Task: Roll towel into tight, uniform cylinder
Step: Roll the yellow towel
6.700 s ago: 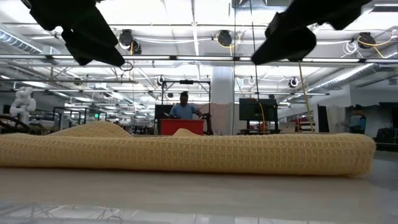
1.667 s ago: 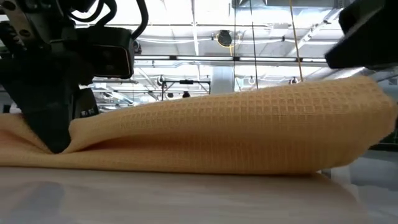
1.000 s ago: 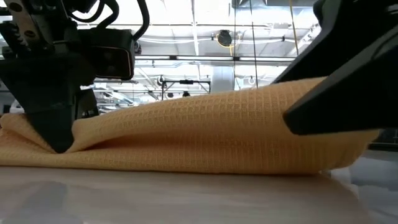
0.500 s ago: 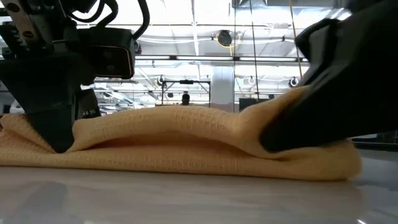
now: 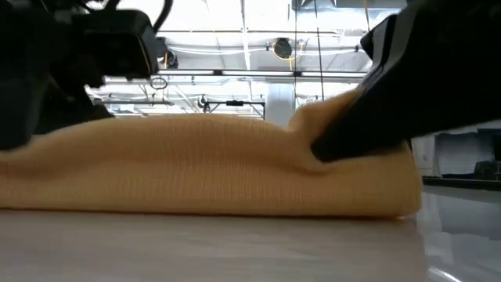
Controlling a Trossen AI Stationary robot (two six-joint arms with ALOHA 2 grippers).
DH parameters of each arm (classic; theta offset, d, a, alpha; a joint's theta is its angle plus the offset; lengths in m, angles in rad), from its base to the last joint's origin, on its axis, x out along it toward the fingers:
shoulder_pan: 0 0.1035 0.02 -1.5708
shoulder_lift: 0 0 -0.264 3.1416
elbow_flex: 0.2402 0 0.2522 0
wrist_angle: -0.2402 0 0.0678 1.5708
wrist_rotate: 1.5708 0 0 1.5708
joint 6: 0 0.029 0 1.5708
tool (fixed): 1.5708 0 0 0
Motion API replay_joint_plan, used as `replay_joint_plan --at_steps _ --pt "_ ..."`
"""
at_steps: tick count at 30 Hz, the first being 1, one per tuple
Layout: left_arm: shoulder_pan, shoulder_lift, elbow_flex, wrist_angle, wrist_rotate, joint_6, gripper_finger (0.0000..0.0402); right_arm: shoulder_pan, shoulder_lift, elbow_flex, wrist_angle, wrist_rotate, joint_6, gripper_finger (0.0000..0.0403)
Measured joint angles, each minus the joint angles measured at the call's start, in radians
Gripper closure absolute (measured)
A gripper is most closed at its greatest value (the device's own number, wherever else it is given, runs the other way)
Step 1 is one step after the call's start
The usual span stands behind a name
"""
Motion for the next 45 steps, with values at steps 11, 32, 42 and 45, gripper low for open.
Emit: replay_joint_plan --at_steps 11,32,42,45 --pt "-0.034 -0.259 0.0 -0.149 -0.226 0.11 0.02 -0.081 -0.017 0.0 -0.038 -0.147 0.049 0.0401" --pt "-0.428 0.051 0.009 0.029 -0.855 0.048 0.02 -0.09 -0.016 0.0 -0.052 -0.151 0.081 0.0401" --pt "-0.408 0.058 0.009 0.002 -0.87 0.026 0.0226 -0.089 -0.016 0.0 -0.055 -0.151 0.084 0.0401" --pt "-0.387 0.058 0.009 -0.03 -0.851 0.02 0.027 -0.089 -0.016 0.0 -0.055 -0.151 0.084 0.0401"
